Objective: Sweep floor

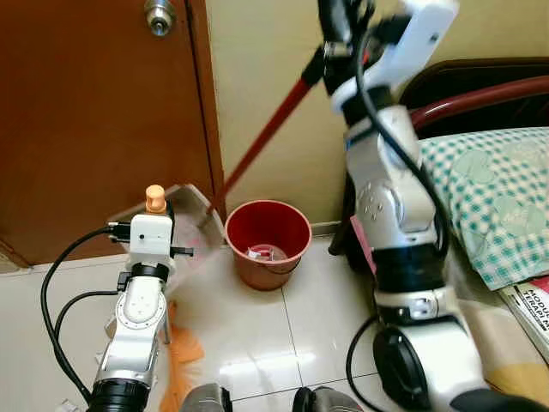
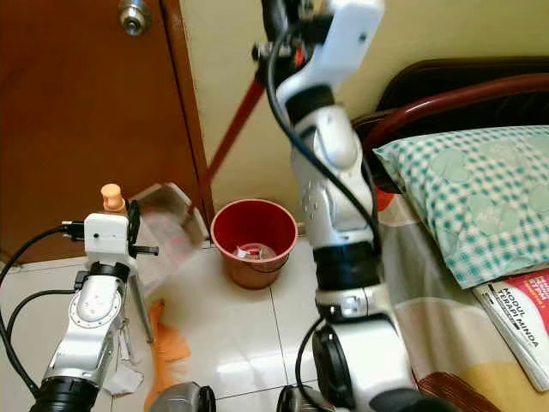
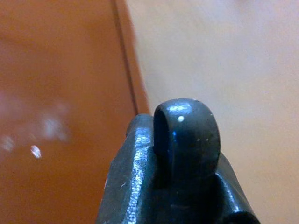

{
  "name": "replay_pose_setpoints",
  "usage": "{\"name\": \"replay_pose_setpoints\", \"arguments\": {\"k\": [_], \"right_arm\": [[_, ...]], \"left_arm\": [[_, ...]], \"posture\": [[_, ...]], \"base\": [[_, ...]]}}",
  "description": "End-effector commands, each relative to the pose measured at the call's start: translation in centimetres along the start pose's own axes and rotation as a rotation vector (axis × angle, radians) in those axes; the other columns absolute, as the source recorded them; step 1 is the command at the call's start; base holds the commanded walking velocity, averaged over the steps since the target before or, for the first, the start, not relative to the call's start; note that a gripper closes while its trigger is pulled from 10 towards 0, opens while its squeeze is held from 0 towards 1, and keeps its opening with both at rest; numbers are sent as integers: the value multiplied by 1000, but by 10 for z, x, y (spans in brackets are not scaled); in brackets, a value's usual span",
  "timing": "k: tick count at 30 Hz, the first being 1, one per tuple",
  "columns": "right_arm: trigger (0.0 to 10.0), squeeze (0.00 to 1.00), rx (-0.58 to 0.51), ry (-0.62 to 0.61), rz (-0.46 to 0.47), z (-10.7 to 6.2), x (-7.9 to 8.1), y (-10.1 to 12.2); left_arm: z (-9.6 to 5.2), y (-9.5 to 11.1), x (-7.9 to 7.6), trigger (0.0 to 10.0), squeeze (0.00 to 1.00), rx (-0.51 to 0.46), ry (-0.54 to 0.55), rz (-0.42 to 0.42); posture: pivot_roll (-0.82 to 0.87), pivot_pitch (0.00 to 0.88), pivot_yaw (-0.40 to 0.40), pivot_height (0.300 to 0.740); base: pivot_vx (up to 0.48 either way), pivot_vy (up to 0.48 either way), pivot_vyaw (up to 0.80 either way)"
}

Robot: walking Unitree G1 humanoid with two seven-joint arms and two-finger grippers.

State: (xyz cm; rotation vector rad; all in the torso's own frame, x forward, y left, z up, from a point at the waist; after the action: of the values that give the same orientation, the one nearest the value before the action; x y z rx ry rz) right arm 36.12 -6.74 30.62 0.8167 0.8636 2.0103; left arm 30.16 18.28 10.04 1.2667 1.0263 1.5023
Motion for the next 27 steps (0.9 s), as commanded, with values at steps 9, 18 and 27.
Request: {"name": "replay_pose_setpoints", "arguments": {"k": [9,18,27], "right_arm": [[10000,0,244,-196,116,-50,-31,-70],[10000,0,417,-268,-80,-100,-59,-107],[10000,0,498,-358,-176,-140,-87,-110]], "left_arm": [[-11,-4,-9,10000,0,18,-38,0],[-11,-6,-10,10000,0,33,-57,6],[-16,-11,-17,10000,0,63,-74,-5]], "posture": [[28,28,-36,740],[32,35,-34,740],[27,41,-32,740]], "base": [[0,0,0],[0,0,0],[0,0,0]]}}
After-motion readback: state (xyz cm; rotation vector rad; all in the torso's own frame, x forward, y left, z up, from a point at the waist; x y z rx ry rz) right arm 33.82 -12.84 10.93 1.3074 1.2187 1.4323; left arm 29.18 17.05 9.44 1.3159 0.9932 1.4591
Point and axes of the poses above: a point about 5 cm out from each wrist's last joint towards the gripper, its own z axis pointing out of the wrist towards the gripper, its own y axis along the axis of the wrist's last joint, x = y × z, the point moved 2 cm from there along z, pointing out of the wrist towards the gripper, and after that the axes turned 1 degree about z, right-handed, at the moved point
